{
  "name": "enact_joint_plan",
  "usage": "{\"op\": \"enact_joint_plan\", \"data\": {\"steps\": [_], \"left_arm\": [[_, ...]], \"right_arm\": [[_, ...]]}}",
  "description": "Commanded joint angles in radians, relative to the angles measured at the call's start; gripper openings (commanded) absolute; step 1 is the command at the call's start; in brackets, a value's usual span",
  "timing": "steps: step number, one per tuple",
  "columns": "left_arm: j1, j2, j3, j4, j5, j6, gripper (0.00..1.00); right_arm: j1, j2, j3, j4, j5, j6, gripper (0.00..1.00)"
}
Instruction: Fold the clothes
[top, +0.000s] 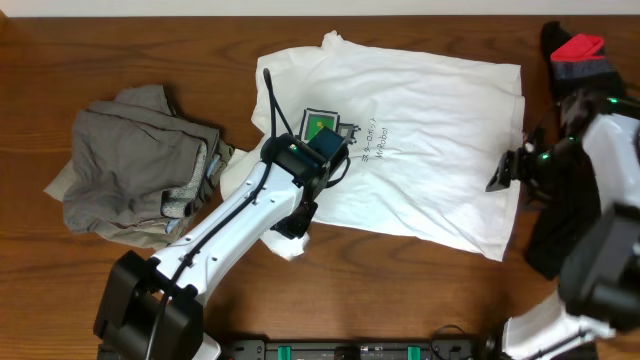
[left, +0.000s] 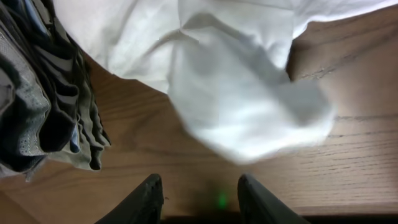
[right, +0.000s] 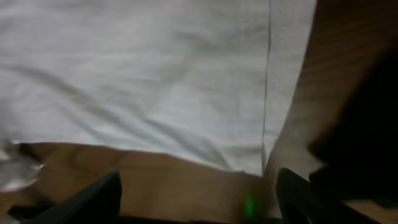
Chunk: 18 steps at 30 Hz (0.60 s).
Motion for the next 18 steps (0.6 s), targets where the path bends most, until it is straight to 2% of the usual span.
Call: {"op": "enact_joint_plan", "data": {"steps": [1, 4, 8, 13, 15, 16, 18], "left_arm": [[0.022, 0.002, -0.004, -0.015, -0.015, -0.033, 0.35], [0.055, 0.002, -0.004, -0.026, -0.056, -0.058, 0.34], [0.13, 0.002, -0.004, -0.011, -0.089, -0.057, 0.39], [0.265, 0.002, -0.004, 0.038, -0.07, -0.057, 0.39], [0.314, 0.002, -0.004, 0.061, -0.026, -0.056, 0.39], [0.333, 0.002, -0.004, 0.071, -0.003, -0.049, 0.39], [0.367, 0.002, -0.003, 0.094, 0.05, -0.019, 0.39]], "right_arm": [[0.01, -0.142, 0.003, -0.029, -0.025, -0.018, 0.81], [0.026, -0.234, 0.003, -0.079, -0.025, 0.022, 0.84], [0.049, -0.28, -0.017, -0.118, -0.024, 0.077, 0.85], [0.095, -0.278, -0.145, -0.027, -0.023, 0.174, 0.71], [0.118, -0.278, -0.234, 0.061, -0.009, 0.232, 0.63], [0.129, -0.278, -0.274, 0.107, -0.008, 0.261, 0.55], [0.158, -0.278, -0.365, 0.237, -0.003, 0.304, 0.21]]}}
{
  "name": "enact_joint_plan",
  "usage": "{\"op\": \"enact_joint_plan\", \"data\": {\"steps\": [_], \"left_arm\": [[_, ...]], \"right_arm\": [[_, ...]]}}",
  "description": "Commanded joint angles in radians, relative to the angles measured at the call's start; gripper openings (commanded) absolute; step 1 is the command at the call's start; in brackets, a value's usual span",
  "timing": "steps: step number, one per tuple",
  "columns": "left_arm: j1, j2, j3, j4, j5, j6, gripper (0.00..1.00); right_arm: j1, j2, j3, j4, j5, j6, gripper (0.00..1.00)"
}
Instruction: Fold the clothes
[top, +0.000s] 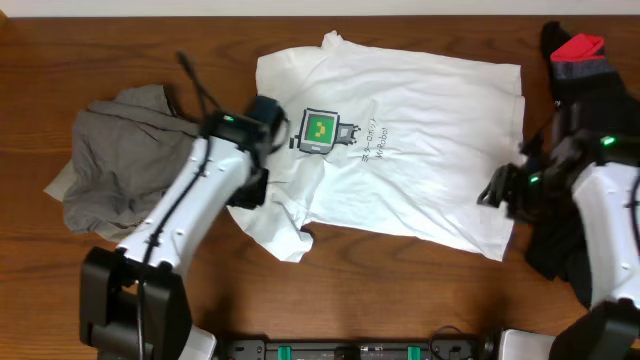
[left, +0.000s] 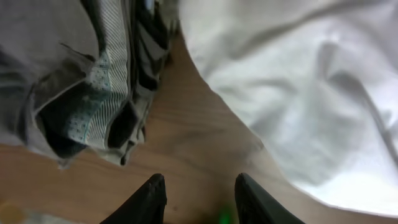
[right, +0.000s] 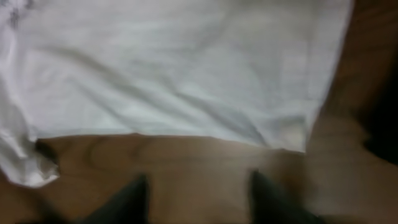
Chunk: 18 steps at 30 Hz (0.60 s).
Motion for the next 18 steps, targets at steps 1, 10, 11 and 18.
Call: {"op": "enact_joint_plan", "data": {"steps": [1, 10, 11, 18], "left_arm": [[0.048, 0.002, -0.002, 0.021, 0.096, 0.031, 0.39], [0.071, -0.005, -0.002, 0.068, 0.146, 0.043, 0.39], [0.071, -0.008, -0.001, 0.075, 0.162, 0.049, 0.39], [0.071, -0.075, 0.0, 0.142, 0.29, 0.112, 0.39]], "right_arm": [[0.047, 0.005, -0.111, 0.105, 0.013, 0.132, 0.12], [0.093, 0.008, -0.324, 0.367, 0.239, 0.346, 0.01], [0.093, 0.011, -0.343, 0.394, 0.24, 0.346, 0.01], [0.072, 0.096, -0.406, 0.483, 0.363, 0.369, 0.01]]}}
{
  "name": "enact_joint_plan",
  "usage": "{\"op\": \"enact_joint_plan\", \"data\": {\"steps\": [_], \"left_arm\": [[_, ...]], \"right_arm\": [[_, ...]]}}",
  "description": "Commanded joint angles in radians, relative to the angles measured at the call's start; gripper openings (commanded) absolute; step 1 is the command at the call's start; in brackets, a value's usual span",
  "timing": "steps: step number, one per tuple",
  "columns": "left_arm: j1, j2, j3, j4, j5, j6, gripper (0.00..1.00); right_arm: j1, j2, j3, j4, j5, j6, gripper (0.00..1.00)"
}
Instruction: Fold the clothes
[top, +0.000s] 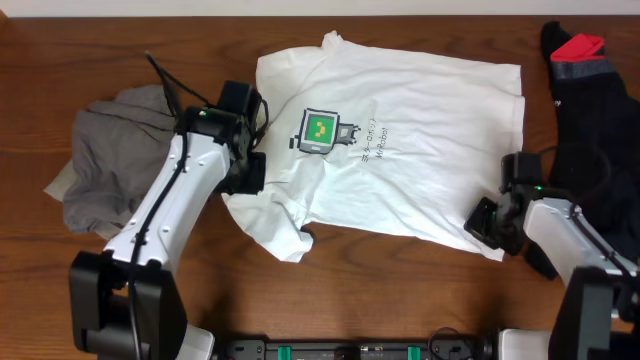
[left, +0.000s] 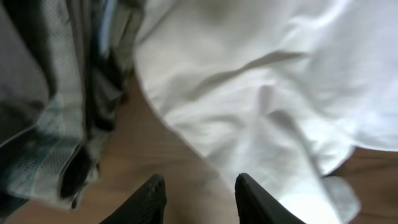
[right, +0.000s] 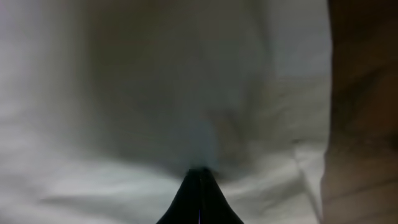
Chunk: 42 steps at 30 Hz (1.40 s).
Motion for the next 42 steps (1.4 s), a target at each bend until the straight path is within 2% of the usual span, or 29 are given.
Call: {"op": "enact_joint_plan", "data": {"steps": [1, 6, 12, 16, 20, 23, 25, 28, 34, 38, 42], "left_arm": [[0.004, -0.077, 0.001, 0.015, 0.094, 0.053, 0.39], [0.004, -0.187, 0.001, 0.026, 0.104, 0.077, 0.4], [0.004, -0.335, 0.001, 0.027, 0.103, 0.08, 0.52], [0.004, -0.394, 0.001, 0.023, 0.104, 0.084, 0.59], [0.004, -0.376, -0.02, 0.016, 0.109, 0.083, 0.6], [0.004, -0.33, -0.04, 0.035, 0.141, 0.084, 0.6], [0.004, -0.291, -0.041, 0.043, 0.14, 0.084, 0.6], [0.004, -0.236, -0.041, 0.054, 0.141, 0.084, 0.6], [0.003, -0.174, -0.041, 0.054, 0.144, 0.084, 0.6], [0.003, -0.175, -0.041, 0.057, 0.144, 0.084, 0.59], [0.003, -0.175, -0.041, 0.057, 0.144, 0.084, 0.6]], "right_arm": [[-0.022, 0.061, -0.02, 0.008, 0.147, 0.037, 0.01], [-0.112, 0.102, -0.009, -0.016, 0.241, 0.035, 0.01], [-0.285, 0.101, 0.06, -0.084, 0.282, -0.026, 0.01], [-0.345, 0.101, 0.127, -0.095, 0.128, -0.113, 0.02], [-0.348, 0.08, 0.212, -0.108, -0.092, -0.266, 0.13], [-0.348, 0.037, 0.276, -0.138, -0.181, -0.275, 0.34], [-0.348, 0.008, 0.309, -0.151, -0.186, -0.264, 0.43], [-0.356, -0.014, 0.326, -0.138, -0.147, -0.237, 0.38], [-0.402, 0.072, 0.31, -0.085, 0.122, -0.106, 0.14], [-0.462, 0.167, 0.31, -0.035, 0.136, -0.075, 0.02], [-0.532, 0.235, 0.31, -0.003, 0.177, -0.072, 0.01]]}}
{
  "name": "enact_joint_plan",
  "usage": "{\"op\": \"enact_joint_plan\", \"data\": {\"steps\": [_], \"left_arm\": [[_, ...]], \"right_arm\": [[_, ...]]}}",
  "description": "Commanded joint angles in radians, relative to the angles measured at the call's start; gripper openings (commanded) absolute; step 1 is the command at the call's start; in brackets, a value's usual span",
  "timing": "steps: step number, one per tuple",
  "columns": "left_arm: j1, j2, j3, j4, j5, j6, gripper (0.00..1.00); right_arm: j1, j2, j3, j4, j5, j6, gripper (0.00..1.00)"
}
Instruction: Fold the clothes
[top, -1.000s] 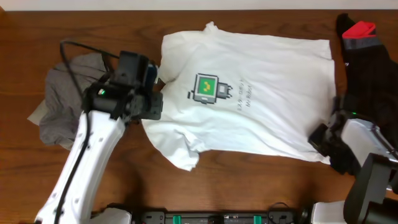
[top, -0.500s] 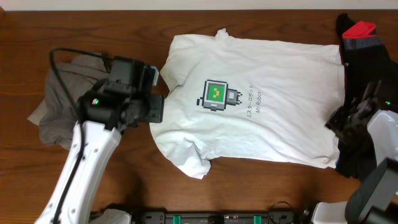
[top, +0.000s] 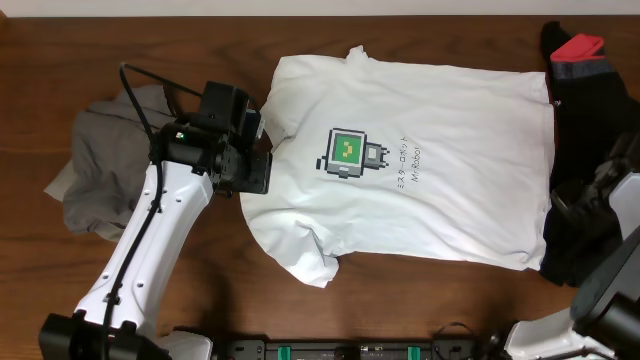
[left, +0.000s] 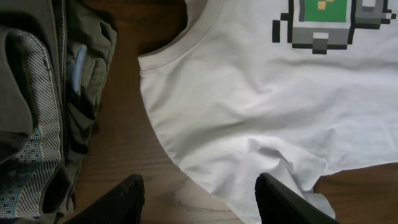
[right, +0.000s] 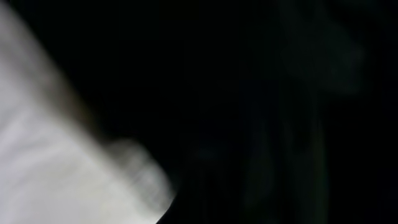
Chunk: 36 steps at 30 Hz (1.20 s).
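A white T-shirt (top: 430, 215) with a pixel robot print lies spread flat in the middle of the table, collar to the left. My left gripper (left: 202, 202) hangs open over bare wood by the shirt's (left: 280, 93) collar and left sleeve, holding nothing. My right arm (top: 612, 190) sits at the table's right edge over a black garment (top: 565, 235). Its fingers do not show. The right wrist view is almost all black, with a blur of white shirt (right: 50, 155) at lower left.
A crumpled grey pile of clothes (top: 110, 170) lies left of my left arm, also seen in the left wrist view as the grey pile (left: 37, 112). Black clothing with a red patch (top: 578, 50) lies at the back right corner. The wooden table (top: 200, 300) shows at the front.
The shirt now lies further right, its hem against the black garment. My right gripper was shut on the hem corner and is now over the black garment. My left jaws stand wider.
First my left gripper hung open over the shirt's lower left sleeve and my right stood open by the hem. Then the left was nearer the grey pile. Then the right was shut on the hem corner. Now the shirt lies further right and flatter.
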Motion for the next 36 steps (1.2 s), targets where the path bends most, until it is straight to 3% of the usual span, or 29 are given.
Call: {"op": "enact_joint_plan", "data": {"steps": [1, 4, 10, 13, 18, 21, 24, 29, 34, 36], "left_arm": [[0.003, -0.003, -0.008, -0.002, 0.013, 0.014, 0.6], [0.003, -0.003, -0.008, -0.001, 0.013, 0.014, 0.6], [0.003, -0.003, -0.008, -0.006, 0.013, 0.027, 0.6], [0.003, -0.003, -0.008, 0.003, 0.013, 0.03, 0.61], [0.004, -0.001, -0.008, 0.056, 0.01, 0.029, 0.68], [0.004, 0.021, -0.008, 0.097, 0.009, 0.038, 0.68], [0.004, 0.08, -0.008, 0.117, 0.01, 0.049, 0.58], [0.004, 0.237, -0.008, 0.13, -0.004, 0.07, 0.56], [0.006, 0.387, -0.008, 0.156, -0.048, 0.07, 0.34], [0.006, 0.433, -0.008, 0.16, -0.072, 0.07, 0.31]], "right_arm": [[-0.068, 0.041, -0.007, 0.012, 0.112, 0.034, 0.01], [-0.138, 0.055, -0.007, 0.014, 0.194, 0.077, 0.01], [-0.304, 0.046, 0.09, -0.049, 0.161, 0.077, 0.01], [-0.346, 0.038, 0.178, -0.101, -0.065, -0.023, 0.01], [-0.337, 0.024, 0.258, -0.156, -0.459, -0.166, 0.26], [-0.311, 0.003, 0.263, -0.166, -0.645, -0.238, 0.33], [-0.267, -0.02, 0.263, -0.208, -0.705, -0.28, 0.35], [-0.151, -0.046, 0.263, -0.29, -0.707, -0.359, 0.36], [-0.027, -0.049, 0.263, -0.322, -0.708, -0.421, 0.36], [0.019, -0.049, 0.263, -0.323, -0.711, -0.455, 0.36]]}}
